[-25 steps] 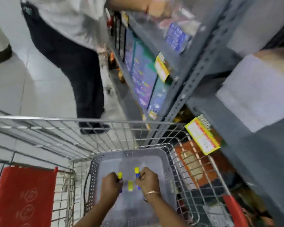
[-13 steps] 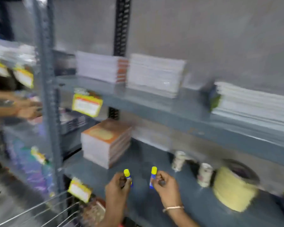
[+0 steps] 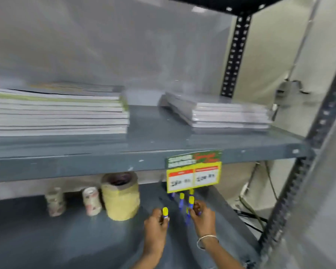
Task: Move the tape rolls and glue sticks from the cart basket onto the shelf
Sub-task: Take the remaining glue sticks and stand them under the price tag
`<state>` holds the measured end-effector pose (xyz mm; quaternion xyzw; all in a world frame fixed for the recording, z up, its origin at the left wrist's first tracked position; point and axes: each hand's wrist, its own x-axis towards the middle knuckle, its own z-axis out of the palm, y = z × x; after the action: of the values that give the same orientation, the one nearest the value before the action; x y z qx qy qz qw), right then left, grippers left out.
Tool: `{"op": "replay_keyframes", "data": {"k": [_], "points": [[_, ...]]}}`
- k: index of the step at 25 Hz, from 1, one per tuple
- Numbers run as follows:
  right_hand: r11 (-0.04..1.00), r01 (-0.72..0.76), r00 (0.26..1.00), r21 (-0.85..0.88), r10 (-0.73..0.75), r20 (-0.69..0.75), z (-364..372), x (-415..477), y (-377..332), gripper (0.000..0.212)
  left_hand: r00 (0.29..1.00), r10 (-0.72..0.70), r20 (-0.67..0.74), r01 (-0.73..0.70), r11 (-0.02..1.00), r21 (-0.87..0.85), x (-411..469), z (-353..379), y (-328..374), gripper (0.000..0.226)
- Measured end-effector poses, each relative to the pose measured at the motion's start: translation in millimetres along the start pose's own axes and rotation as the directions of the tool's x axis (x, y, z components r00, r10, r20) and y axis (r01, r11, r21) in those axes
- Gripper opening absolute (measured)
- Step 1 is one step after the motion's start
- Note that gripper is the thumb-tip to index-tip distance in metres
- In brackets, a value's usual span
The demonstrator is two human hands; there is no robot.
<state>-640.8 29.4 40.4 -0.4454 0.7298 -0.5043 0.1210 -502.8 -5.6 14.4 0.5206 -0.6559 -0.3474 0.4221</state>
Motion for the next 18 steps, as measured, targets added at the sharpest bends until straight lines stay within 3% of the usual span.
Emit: {"op": "replay_keyframes", "data": {"k": [2,6,13,18], "points": [[0.998,-0.052,0.997,-0.044,0.05,-0.054,-20,4,24,0.013,0.999,-0.01,0.052,0.009,1.0,0.01,-6,33,3,0.049],[0.99,-0.103,0.991,-0.1,0.093,-0.099,-37,7,58,0.033,0.991,-0.032,0.131,0.029,0.999,0.026,-14,77,8,0.048],[0.986,-0.152,0.984,-0.071,0.144,-0.106,-24,4,90,0.004,0.992,-0.03,0.121,0.031,1.0,-0.002,-16,102,1,0.041],[0.984,-0.155,0.985,-0.088,0.147,-0.091,-19,0,95,0.006,0.993,-0.013,0.118,0.012,1.0,0.012,-15,105,0,0.022]]}}
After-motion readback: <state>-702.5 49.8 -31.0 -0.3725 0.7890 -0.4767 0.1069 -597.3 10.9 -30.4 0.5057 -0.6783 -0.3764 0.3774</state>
